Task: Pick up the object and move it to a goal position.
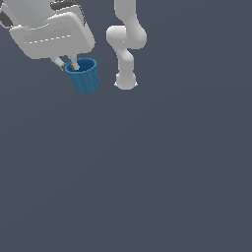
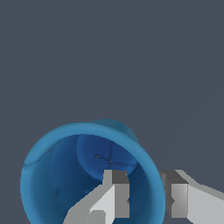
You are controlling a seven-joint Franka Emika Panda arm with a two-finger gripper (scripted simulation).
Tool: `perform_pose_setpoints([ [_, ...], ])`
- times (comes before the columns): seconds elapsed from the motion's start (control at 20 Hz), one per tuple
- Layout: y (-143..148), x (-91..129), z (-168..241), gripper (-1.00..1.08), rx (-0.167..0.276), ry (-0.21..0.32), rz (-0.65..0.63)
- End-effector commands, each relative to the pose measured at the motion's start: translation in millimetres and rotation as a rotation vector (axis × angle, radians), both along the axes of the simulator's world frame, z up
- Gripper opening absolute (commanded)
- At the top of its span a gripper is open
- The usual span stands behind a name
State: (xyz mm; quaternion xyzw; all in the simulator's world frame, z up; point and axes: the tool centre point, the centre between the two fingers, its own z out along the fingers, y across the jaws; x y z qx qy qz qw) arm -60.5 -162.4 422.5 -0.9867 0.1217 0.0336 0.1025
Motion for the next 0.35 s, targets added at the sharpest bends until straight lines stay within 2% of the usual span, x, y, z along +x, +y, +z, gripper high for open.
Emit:
perform_pose_setpoints([
  [0.0,-2.5,-2.1,11.2,-1.0,0.0,-0.001,0.001],
  [0.3,-5.3,-3.6,20.1,-1.0,0.0,-0.001,0.001],
])
